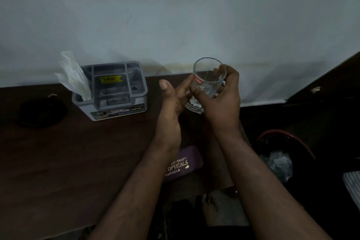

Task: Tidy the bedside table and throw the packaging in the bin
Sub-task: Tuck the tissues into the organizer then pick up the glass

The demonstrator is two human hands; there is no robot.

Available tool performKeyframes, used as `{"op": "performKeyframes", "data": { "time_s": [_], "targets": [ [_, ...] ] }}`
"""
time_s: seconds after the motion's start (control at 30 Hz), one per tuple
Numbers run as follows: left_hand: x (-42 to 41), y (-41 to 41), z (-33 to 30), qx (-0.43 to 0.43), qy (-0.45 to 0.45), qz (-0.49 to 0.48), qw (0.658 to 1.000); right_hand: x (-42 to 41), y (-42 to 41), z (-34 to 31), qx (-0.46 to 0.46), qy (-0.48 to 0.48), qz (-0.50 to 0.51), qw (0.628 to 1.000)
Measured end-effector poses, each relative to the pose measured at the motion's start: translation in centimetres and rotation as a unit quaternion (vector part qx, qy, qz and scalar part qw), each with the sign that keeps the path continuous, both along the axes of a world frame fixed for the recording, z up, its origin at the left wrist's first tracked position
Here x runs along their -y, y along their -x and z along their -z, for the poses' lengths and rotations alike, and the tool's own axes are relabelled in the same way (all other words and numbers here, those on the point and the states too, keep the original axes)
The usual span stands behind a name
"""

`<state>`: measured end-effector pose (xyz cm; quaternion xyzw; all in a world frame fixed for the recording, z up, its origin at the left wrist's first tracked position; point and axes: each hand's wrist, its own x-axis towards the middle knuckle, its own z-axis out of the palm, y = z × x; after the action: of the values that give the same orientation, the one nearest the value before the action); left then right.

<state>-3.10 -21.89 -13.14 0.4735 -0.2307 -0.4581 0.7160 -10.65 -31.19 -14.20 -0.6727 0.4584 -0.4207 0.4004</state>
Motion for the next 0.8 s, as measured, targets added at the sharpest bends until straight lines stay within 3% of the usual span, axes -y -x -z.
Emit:
{"op": "performKeyframes", "data": {
  "time_s": [0.13, 0.2, 0.27, 0.33, 0.37, 0.43, 0.5, 0.63, 0.7, 0.8],
  "targets": [
    [-0.4, -0.8, -0.2, 0.073, -0.048, -0.028, 0.996, -0.4, 0.7, -0.4, -0.078, 0.027, -0.021, 0.996],
    [-1.4, -1.8, 0.1, 0.192, -0.071, -0.062, 0.977, -1.5, 1.8, -1.7, -0.122, 0.104, -0.012, 0.987],
    [-2.9, -3.4, 0.1, 0.354, -0.102, -0.038, 0.929, -2.8, 3.2, -3.1, -0.144, 0.158, -0.05, 0.976],
    [-5.3, -4.7, 0.1, 0.472, -0.138, 0.032, 0.87, -4.1, 4.4, -3.8, -0.212, 0.105, -0.177, 0.955],
    [-6.7, -5.1, 0.0, 0.504, -0.152, 0.07, 0.847, -4.9, 4.6, -3.8, -0.284, 0.055, -0.255, 0.922],
    [-9.3, -5.4, -0.4, 0.534, -0.195, 0.131, 0.812, -6.4, 4.8, -3.3, -0.434, -0.016, -0.373, 0.82],
    [-11.0, -5.0, -0.9, 0.565, -0.255, 0.182, 0.763, -7.6, 4.4, -2.9, -0.501, -0.033, -0.392, 0.771],
    [-12.1, -3.6, -0.8, 0.663, -0.33, 0.244, 0.626, -9.5, 2.7, -2.3, -0.558, 0.036, -0.378, 0.738],
    [-12.5, -3.9, -0.3, 0.683, -0.346, 0.216, 0.605, -10.7, 1.5, -2.2, -0.55, 0.065, -0.378, 0.742],
    [-13.5, -5.8, 0.2, 0.661, -0.37, 0.18, 0.628, -11.7, -0.3, -1.9, -0.527, 0.084, -0.372, 0.759]
  ]
}}
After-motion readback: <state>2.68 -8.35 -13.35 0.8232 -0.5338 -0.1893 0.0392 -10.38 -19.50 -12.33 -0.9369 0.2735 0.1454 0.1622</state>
